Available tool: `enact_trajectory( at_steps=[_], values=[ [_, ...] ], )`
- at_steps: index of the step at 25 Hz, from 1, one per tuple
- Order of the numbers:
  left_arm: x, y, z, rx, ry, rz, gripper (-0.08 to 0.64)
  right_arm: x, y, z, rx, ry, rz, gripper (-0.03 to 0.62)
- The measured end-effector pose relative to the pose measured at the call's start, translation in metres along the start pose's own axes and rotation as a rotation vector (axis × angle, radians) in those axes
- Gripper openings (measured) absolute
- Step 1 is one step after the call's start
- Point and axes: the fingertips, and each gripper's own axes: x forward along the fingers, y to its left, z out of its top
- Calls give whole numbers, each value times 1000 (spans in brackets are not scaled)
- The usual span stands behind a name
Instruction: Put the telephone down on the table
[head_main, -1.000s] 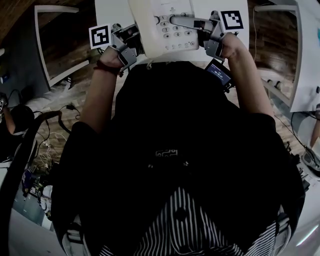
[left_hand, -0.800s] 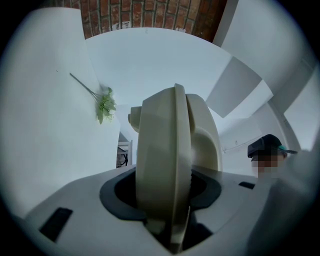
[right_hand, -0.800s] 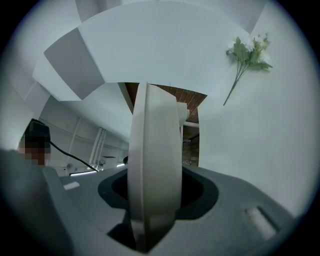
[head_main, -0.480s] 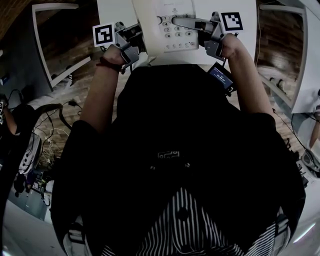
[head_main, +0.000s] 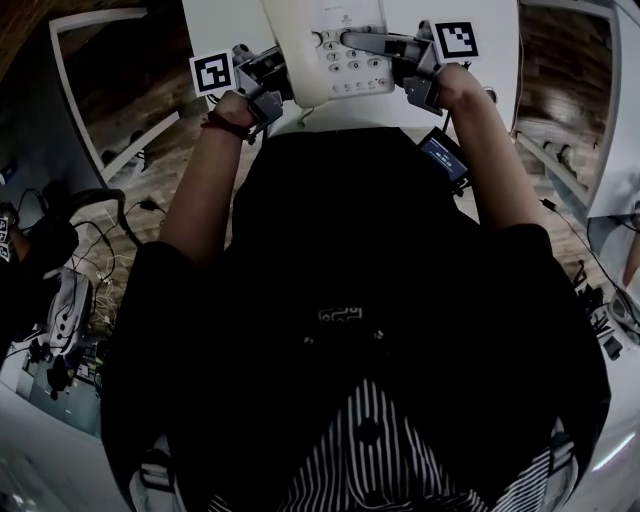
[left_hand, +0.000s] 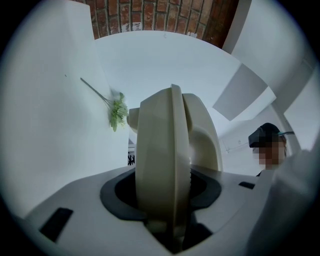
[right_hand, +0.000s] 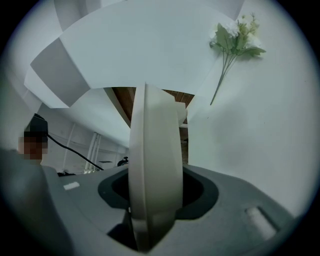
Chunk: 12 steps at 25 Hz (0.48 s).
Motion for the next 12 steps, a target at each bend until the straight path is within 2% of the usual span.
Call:
enact_trajectory(
  at_steps=[5,12],
  values=[
    [-2,11,0,-16,23,29,201,2,-10,-1,6,-15,3,195],
    [-1,25,-5,-25,40,24,201,1,-25,-7,19,-16,13,193]
  ],
)
